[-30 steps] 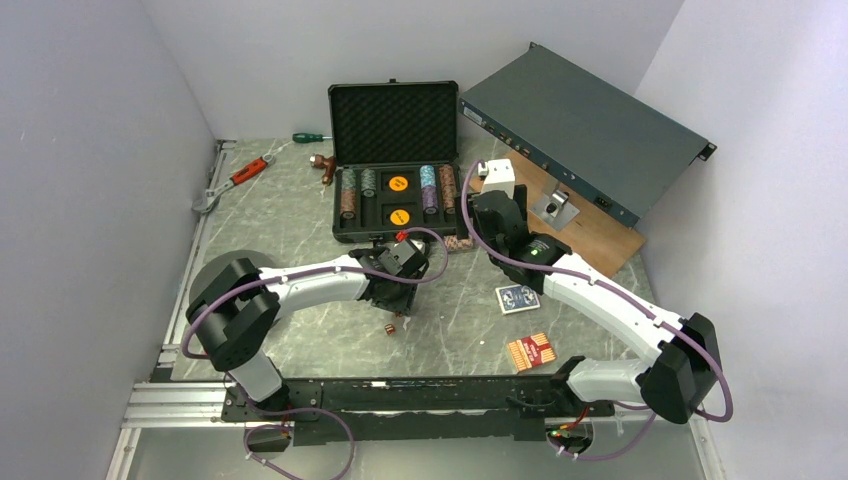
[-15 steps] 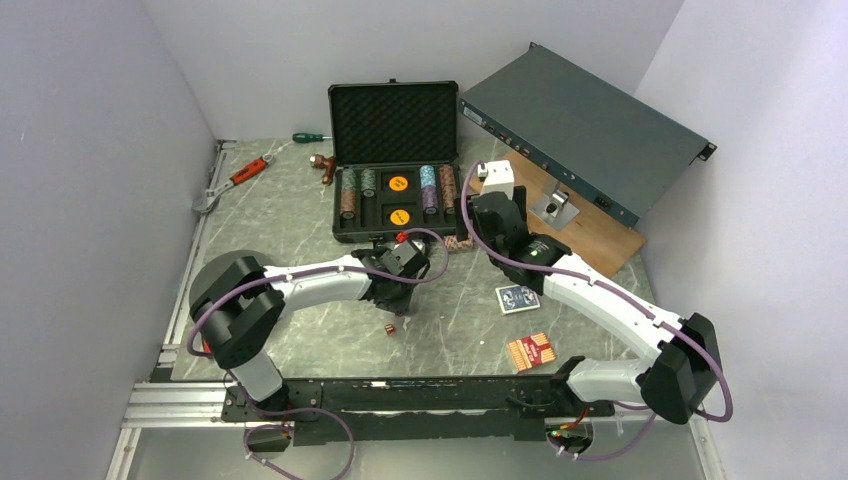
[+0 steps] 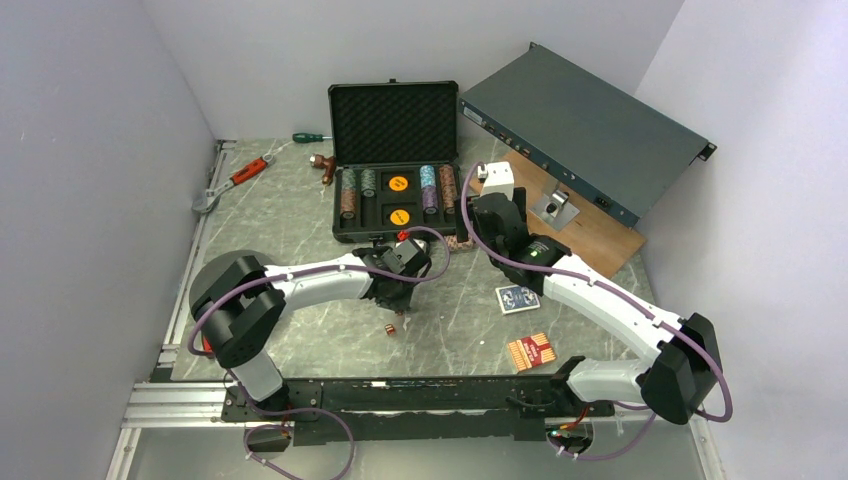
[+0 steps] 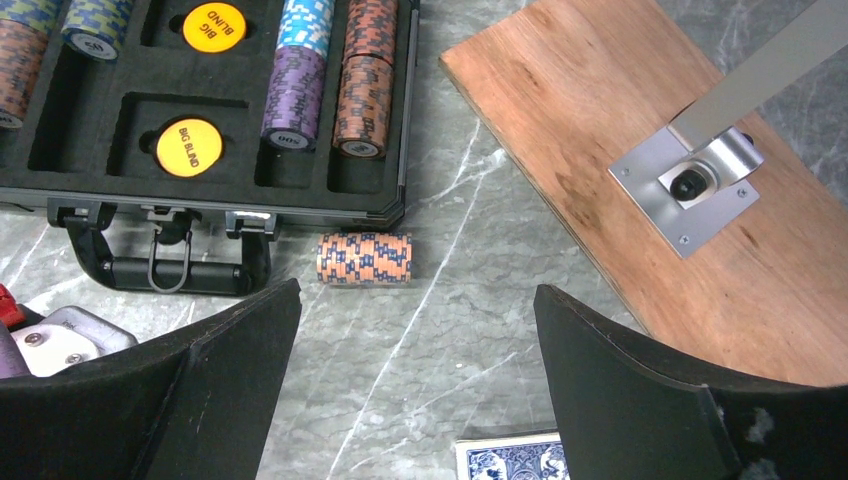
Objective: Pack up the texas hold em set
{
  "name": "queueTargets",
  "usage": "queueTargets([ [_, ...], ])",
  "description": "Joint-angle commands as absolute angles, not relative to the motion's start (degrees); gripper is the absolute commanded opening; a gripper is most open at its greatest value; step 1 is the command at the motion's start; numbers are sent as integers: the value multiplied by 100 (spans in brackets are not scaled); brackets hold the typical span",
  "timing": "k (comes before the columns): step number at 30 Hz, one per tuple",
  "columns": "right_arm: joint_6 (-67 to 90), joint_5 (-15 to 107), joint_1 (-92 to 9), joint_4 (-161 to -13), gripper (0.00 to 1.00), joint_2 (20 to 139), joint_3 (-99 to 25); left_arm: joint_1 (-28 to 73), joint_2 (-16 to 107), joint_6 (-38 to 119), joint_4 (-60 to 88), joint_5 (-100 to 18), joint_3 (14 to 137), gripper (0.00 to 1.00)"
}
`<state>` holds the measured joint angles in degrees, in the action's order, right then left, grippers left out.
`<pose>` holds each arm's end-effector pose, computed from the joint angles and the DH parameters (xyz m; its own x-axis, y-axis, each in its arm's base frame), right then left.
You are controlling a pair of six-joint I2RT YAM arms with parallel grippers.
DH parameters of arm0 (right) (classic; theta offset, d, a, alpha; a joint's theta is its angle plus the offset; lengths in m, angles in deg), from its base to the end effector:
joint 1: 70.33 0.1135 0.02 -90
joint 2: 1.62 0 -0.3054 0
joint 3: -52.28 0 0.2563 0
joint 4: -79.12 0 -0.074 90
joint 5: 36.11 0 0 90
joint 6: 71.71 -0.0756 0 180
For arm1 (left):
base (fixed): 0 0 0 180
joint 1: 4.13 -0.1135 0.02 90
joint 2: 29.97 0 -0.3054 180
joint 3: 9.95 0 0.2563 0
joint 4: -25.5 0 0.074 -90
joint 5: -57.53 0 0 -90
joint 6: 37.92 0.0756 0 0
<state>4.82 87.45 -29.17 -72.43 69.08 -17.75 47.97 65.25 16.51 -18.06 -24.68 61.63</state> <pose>0.2496 0.1627 0.3321 -0.3994 -0.0913 -0.9122 -0.0944 0.9938 -0.0581 0.2171 -0.2622 0.1776 -0.8966 0.2136 -0.3879 0.2803 0.9519 -0.1238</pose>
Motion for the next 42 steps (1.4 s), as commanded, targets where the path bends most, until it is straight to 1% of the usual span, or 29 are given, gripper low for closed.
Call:
queueTargets([
  [1,444,8728,-2943,-7433,90,6725,-1760,4818,6314,1821,-1938,-2352,6439,0],
  [8,445,8763,-2946,-7455,90,6679,-1726,4824,6106,2026,-2262,-2067,6760,0],
  [18,441,8791,-2946,-7501,91,6555,-1658,4656,5953,2377,-2833,-1595,7576,0],
  [24,448,8840,-2946,-7491,91,6517,-1655,4270,5556,2637,-2721,-1451,7590,0],
  [29,454,8800,-2946,-7491,91,6494,-1650,3954,5333,2822,-2591,-1069,7731,0],
  [32,443,8791,-2946,-7464,91,6509,-1662,3590,5227,2854,-2416,-1129,7842,0],
  [37,441,8790,-2946,-7449,91,6496,-1663,2983,5243,2815,-2332,-1451,8065,0],
  [42,441,8767,-2946,-7451,91,6465,-1655,2601,5442,2914,-2436,-1298,8390,0],
])
